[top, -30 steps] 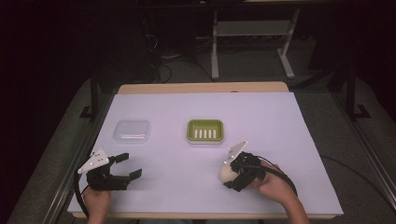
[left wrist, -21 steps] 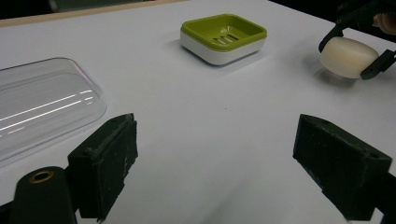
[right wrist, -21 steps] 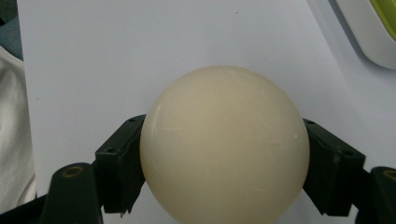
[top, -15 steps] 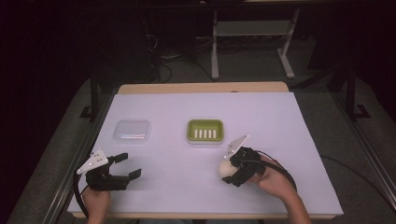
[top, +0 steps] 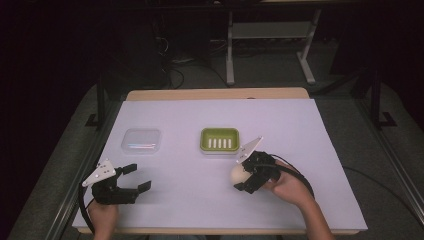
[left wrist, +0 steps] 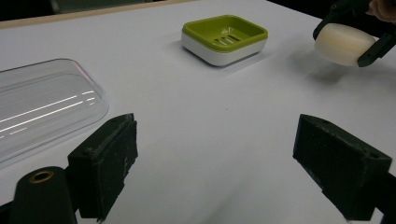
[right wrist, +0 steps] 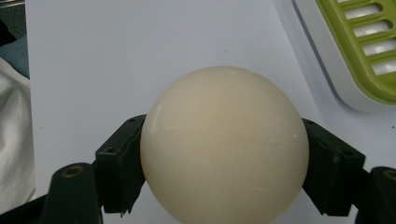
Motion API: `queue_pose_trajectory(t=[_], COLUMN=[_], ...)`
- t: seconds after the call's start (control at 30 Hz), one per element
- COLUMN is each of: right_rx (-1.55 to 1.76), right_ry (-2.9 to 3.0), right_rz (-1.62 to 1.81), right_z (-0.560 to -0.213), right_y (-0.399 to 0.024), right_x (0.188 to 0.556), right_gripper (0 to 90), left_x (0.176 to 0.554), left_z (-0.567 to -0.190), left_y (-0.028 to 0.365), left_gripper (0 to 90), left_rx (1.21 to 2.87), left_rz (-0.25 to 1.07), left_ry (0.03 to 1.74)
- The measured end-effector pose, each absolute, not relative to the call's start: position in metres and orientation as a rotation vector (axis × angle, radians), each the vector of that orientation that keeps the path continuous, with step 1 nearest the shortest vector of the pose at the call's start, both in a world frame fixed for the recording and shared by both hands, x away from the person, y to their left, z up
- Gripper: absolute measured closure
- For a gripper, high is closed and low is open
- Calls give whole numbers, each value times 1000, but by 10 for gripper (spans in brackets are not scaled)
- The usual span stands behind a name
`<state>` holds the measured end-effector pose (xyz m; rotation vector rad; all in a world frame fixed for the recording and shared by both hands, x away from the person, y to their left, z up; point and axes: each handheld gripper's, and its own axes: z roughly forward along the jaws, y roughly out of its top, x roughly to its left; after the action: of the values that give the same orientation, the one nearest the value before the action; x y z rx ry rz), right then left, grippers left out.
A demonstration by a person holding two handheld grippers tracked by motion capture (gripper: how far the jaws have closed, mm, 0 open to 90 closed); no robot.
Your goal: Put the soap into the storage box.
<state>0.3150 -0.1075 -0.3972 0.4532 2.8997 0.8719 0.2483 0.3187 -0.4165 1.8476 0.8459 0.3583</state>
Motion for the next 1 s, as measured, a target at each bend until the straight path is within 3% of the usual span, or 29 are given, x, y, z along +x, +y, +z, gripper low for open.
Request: queue_pose_trajectory(t=[1.0], right_rx=[424], right_ry=[2912], right_rz=[910], right_z=[-383], right_y=[-93], right_x=[336], right_gripper=[238], left_x=[248], left_z=[-416], left_y=[320], left_gripper=[132], left_rx=[1846], left_rz=[360], left_ry=[849])
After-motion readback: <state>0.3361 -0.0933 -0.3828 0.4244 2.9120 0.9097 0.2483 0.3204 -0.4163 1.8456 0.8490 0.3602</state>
